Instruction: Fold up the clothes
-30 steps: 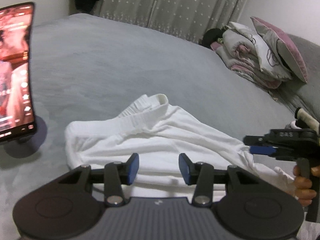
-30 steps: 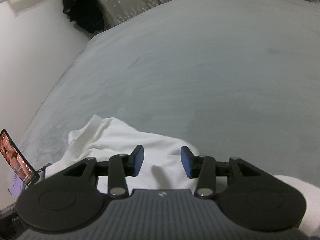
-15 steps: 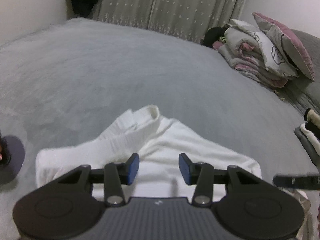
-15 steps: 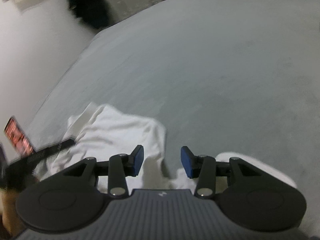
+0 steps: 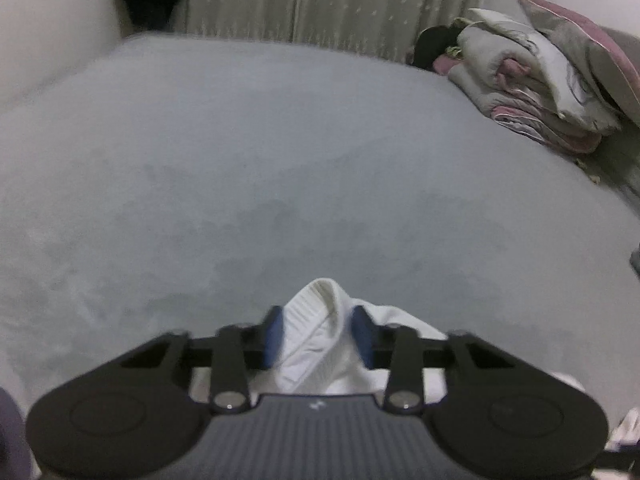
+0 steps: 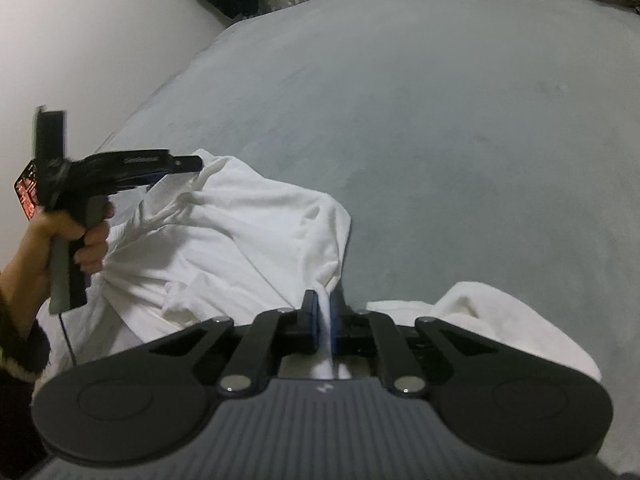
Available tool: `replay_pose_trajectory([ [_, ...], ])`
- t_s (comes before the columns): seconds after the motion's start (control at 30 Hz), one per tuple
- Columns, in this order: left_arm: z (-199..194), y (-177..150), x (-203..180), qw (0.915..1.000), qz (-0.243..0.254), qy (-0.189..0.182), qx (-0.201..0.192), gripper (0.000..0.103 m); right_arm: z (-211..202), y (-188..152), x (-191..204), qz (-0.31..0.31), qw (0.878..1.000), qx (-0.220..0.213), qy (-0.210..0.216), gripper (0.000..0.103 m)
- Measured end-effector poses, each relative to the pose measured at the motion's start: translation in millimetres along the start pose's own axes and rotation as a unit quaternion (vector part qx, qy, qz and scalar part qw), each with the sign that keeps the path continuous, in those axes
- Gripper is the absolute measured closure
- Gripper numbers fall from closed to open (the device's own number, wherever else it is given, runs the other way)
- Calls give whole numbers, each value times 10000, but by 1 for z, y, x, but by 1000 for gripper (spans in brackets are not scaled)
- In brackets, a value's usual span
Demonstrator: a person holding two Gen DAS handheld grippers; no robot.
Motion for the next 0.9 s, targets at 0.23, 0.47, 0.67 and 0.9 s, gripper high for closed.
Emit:
replay_pose_trajectory([
  [0.23,-6,3,11,9973,-636,-110,-363,101,-4,19,-8,-184,9979,-291,-558,97],
  [0.47,-13,13,23,9886,-1044,121,-1082,101,13,64,-7,-704,9891,-561,-1162,98],
  [0.67,-14,19,14,9802,-888,652,-1643,101,48,99,4,-1257,9736,-771,-1742,98],
  [0.9,6,18,19,9799,-741,1114,-1479,101,85,103,-4,-1630,9611,-764,-2093,98],
])
Point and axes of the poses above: each gripper's, at about its wrist camera, not at the fingertips, and z roughly the way its jaws point, x to its left, y to its top, the point moved 3 cm from there along z, roughly the way its jaws point, and after that the axes turned 6 degrees about y, right-handed, at the moved point
